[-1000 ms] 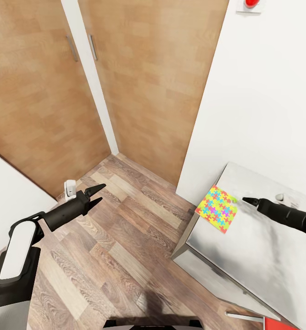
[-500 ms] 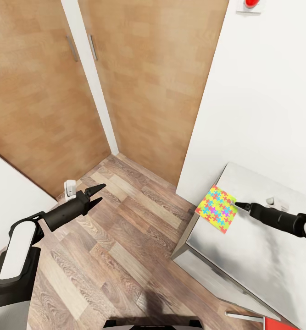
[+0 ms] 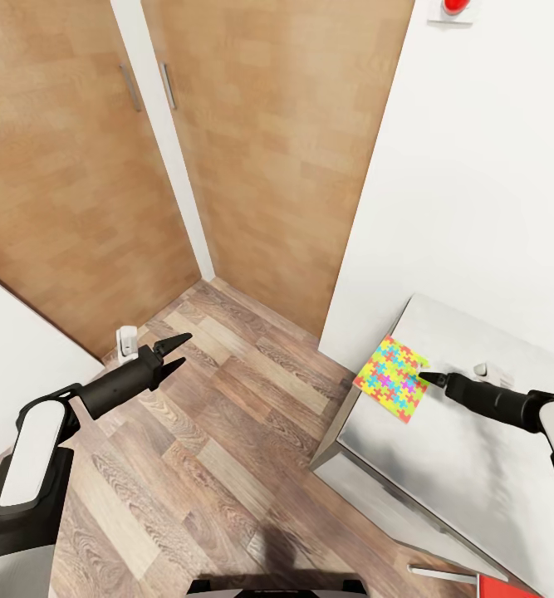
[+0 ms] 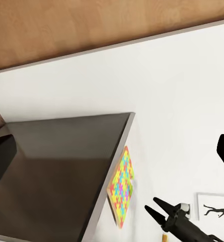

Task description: Put all the toys in the child's room - the three board games (two on the bed and one on the table), the two jigsaw puzzles on the table, and the tennis ball on the table - inside the toy box on the table in the child's room.

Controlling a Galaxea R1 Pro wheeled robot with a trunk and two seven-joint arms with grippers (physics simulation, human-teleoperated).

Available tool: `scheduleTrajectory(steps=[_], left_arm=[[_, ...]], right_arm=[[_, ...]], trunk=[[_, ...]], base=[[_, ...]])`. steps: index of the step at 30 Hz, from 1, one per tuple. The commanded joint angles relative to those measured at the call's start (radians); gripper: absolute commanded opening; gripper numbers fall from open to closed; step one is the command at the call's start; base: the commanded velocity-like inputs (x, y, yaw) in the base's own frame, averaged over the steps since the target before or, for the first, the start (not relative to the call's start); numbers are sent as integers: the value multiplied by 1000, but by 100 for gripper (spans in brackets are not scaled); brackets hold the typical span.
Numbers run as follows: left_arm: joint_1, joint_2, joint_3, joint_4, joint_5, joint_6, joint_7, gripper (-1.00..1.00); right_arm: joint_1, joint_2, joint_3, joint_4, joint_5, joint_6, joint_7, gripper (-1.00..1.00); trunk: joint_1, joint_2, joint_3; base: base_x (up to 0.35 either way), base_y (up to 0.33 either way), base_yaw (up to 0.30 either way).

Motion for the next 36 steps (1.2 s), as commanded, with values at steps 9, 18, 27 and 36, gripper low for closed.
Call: scheduleTrajectory(steps=[9,18,27,36], left_arm=[[-1,0,1,0,-7,5,-7,100],[-1,0,1,0,-7,5,-7,100],[-1,0,1,0,-7,5,-7,100],[-1,0,1,0,-7,5,-7,100]], right_arm=[[-7,4,7,48,-6,4,-9,100],[-11,10,13,73,-4,4,-10,100],[-11,10,13,81,-2,4,-12,100],[-12,10,13,88,-1,4,-12,100]], trunk=[[1,-2,-1],[1,-2,-1],[1,-2,-1],[1,-2,-1]], base=[[0,0,0],[0,0,0],[0,0,0],[0,0,0]])
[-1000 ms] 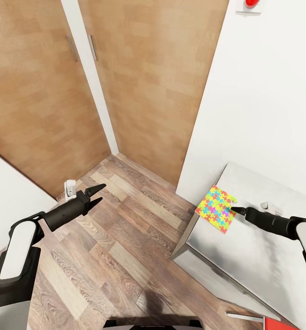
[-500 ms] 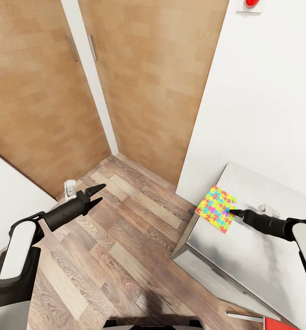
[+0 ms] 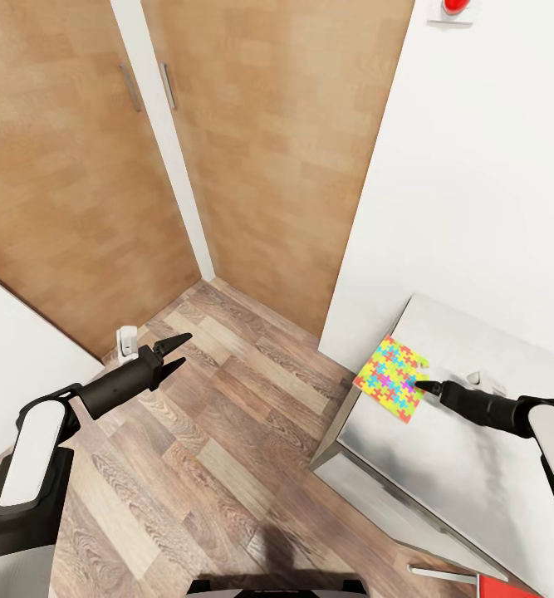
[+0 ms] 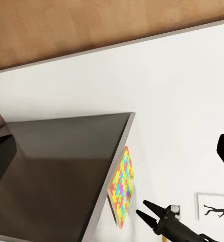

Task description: Put all the toys in the child's room - the three board games (two on the bed and one on the table), the two jigsaw puzzles on the table, and the tennis ball on the table - inside the toy box on the table in the child's room.

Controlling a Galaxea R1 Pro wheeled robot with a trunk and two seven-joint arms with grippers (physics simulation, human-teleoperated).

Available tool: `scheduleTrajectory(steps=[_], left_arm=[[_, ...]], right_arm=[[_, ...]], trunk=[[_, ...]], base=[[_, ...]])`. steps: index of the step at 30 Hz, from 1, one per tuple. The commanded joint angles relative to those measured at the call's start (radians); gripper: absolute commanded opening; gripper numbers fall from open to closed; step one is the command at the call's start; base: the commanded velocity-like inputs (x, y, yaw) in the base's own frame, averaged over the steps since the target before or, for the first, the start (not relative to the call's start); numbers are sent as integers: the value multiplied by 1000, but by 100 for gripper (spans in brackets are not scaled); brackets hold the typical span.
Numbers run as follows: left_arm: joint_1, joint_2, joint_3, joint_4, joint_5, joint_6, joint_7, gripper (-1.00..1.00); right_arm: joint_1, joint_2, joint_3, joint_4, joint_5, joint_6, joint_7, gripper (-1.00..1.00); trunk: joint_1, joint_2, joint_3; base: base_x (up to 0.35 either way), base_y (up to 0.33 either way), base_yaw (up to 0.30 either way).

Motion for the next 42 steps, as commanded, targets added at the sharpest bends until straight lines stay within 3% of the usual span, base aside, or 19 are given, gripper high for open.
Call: scheduleTrajectory(steps=[1,42], left_arm=[[-1,0,1,0,-6,5,-7,100],[-1,-1,1,0,-7,5,-7,100]], right_arm=[[-1,0,-1,-1,-8,4,-8,100],[-1,-1,-3,3,-9,4,-2,100]], trunk=[[1,-2,-1],[1,-2,-1]], base=[[0,0,0],[0,0,59]])
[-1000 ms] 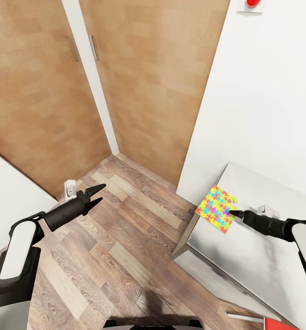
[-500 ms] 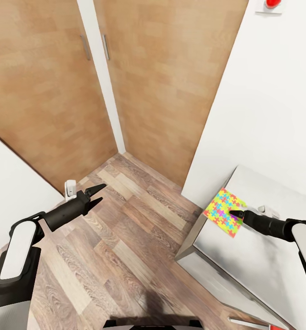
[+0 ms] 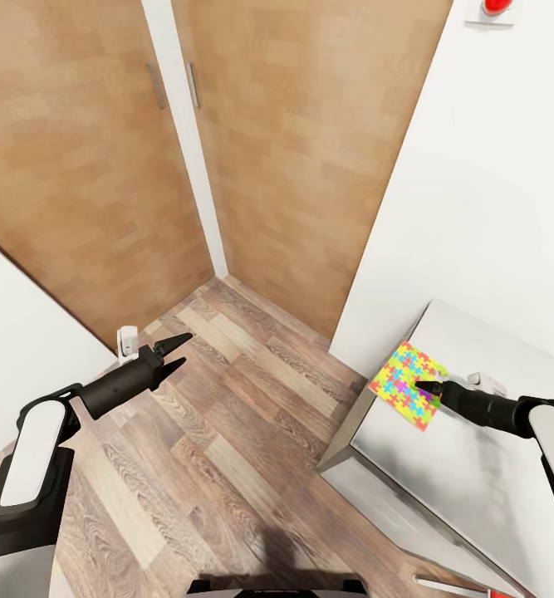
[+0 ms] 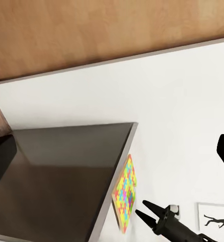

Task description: Put all the toys in the child's room - the three board games (two on the bed and one on the table), the two jigsaw puzzles on the table, and the tennis ball on the table - inside the toy box on the table in the child's room.

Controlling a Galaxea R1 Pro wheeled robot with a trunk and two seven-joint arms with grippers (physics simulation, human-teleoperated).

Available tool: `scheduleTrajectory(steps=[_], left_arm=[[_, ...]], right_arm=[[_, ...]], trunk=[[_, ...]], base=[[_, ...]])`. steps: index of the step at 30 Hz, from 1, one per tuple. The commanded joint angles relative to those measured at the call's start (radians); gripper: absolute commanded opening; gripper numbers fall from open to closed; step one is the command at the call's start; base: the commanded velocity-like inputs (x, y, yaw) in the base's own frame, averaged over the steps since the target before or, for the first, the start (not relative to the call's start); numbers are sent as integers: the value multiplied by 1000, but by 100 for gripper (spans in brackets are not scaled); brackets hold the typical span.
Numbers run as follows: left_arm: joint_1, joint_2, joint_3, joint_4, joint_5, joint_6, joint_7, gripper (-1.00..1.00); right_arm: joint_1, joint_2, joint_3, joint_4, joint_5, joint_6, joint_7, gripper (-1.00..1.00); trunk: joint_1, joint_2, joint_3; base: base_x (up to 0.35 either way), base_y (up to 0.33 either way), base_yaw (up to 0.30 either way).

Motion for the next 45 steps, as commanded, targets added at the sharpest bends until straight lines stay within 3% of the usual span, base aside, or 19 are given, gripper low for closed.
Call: scheduleTrajectory(steps=[1,23,45], left_arm=[[-1,0,1,0,-7,5,-7,100],[-1,0,0,0,-7,5,-6,100],[-1,-1,0,0,-7,5,-6,100]], right_arm=[[-1,0,-1,-1,-8,4,-7,100],[-1,0,-6,0,-9,4,-8,100],[-6,-2,-10,68,-11,4,-12,100]], trunk=[[1,-2,-1],[1,-2,-1],[1,-2,-1]], base=[[0,0,7],[0,0,2],[0,0,0]])
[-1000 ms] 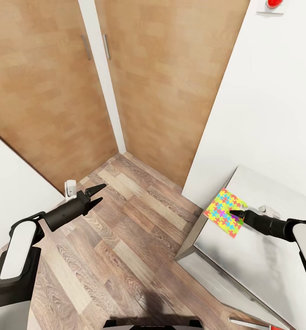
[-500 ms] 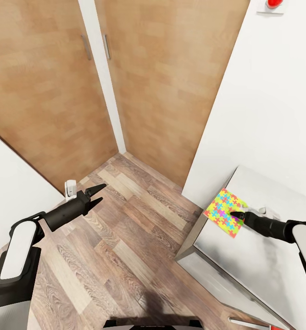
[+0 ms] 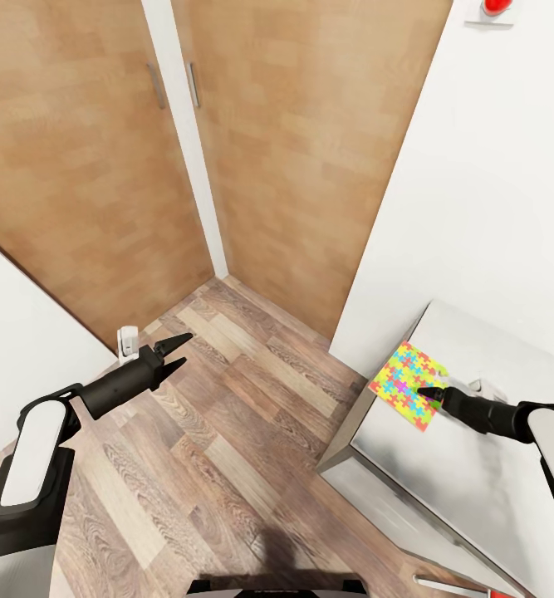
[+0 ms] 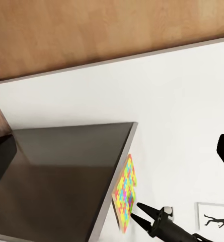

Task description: Put all the toys in the child's room - the three board games (two on the bed and one on the table), the two jigsaw puzzles on the table, and the tennis ball on the table - inside the toy box on the table in the child's room.

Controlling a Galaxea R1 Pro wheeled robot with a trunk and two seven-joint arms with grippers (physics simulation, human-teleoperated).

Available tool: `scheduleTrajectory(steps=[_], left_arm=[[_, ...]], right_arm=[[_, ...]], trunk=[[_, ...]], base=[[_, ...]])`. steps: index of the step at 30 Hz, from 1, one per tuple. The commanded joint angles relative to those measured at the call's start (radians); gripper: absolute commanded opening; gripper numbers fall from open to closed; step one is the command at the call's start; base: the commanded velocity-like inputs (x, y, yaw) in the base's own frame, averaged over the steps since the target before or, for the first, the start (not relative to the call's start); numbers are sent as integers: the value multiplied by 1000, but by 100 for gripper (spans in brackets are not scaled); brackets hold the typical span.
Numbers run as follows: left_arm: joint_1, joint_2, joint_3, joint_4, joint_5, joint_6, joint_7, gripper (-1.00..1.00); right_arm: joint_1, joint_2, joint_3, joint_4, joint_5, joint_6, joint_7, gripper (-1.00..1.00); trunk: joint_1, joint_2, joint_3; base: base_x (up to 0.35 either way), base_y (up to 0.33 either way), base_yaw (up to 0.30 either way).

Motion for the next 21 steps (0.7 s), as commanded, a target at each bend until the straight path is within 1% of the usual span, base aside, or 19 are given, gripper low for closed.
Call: scheduleTrajectory(steps=[1,21], left_arm=[[-1,0,1,0,-6,5,-7,100],[-1,-1,1,0,-6,5,-7,100]], right_arm=[[-1,0,-1,1,-8,4,-7,100],[-3,0,-1,21,-12,4,-7,100]], trunk=[[1,-2,-1],[1,-2,-1]], base=[[0,0,0],[0,0,0]])
